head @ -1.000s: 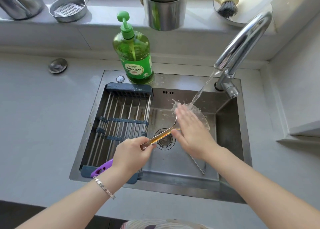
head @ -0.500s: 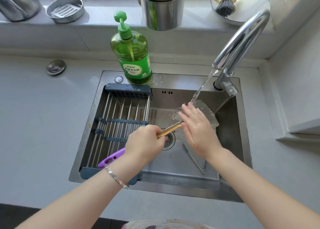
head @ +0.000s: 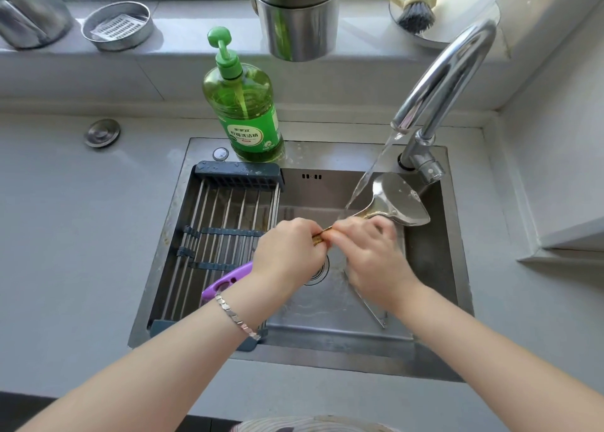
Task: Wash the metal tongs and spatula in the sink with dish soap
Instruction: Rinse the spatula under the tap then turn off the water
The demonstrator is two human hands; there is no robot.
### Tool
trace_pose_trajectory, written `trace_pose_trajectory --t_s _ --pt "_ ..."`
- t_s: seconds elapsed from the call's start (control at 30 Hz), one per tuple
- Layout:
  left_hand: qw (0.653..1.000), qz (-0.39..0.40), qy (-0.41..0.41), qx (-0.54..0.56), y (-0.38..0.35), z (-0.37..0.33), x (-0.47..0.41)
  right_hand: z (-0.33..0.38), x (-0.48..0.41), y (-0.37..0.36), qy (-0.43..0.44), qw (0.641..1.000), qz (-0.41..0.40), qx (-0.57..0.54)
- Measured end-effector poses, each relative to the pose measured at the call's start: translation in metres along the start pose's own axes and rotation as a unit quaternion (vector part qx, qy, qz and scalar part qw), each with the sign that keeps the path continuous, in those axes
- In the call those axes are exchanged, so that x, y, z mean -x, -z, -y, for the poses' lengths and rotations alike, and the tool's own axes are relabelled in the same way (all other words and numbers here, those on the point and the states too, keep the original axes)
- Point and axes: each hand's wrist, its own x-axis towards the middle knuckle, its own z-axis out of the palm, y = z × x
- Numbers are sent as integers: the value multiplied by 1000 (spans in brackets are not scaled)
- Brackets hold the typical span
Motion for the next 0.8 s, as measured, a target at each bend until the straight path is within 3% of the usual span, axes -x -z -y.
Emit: trace_pose_trajectory --t_s 0.1,0.23,0.27,0.33,0.37,0.4,0.43,0.5,0.53,0.57,0.7,0.8 --pt "1000 2 21 6 2 4 1 -12 -2 4 -87 996 0 8" --pt "1000 3 16 -8 0 6 4 7 6 -4 -3 998 21 -56" --pt "1000 4 17 -7 -1 6 5 9 7 -4 -19 996 8 -85" --pt "1000 9 21 -3 -2 8 8 9 8 0 -184 967 -64 -164" --pt "1000 12 21 -2 -2 8 8 11 5 5 -316 918 -103 -216" --pt "1000 17 20 -3 -2 9 8 11 1 9 -447 839 -118 -289" --pt "1000 24 17 -5 -3 9 7 13 -3 13 -546 728 -99 -403" --pt "999 53 9 -5 -6 9 5 10 -11 14 -611 494 -72 -614" --pt "998 70 7 1 -7 9 4 7 -13 12 -618 430 -75 -654" --pt "996 86 3 11 -8 10 3 5 -16 11 -625 408 -74 -662" --pt "988 145 -19 46 -8 15 3 1 -21 5 -646 475 -47 -596" --pt "984 169 -24 50 -6 22 2 -3 -26 5 -635 481 -26 -603"
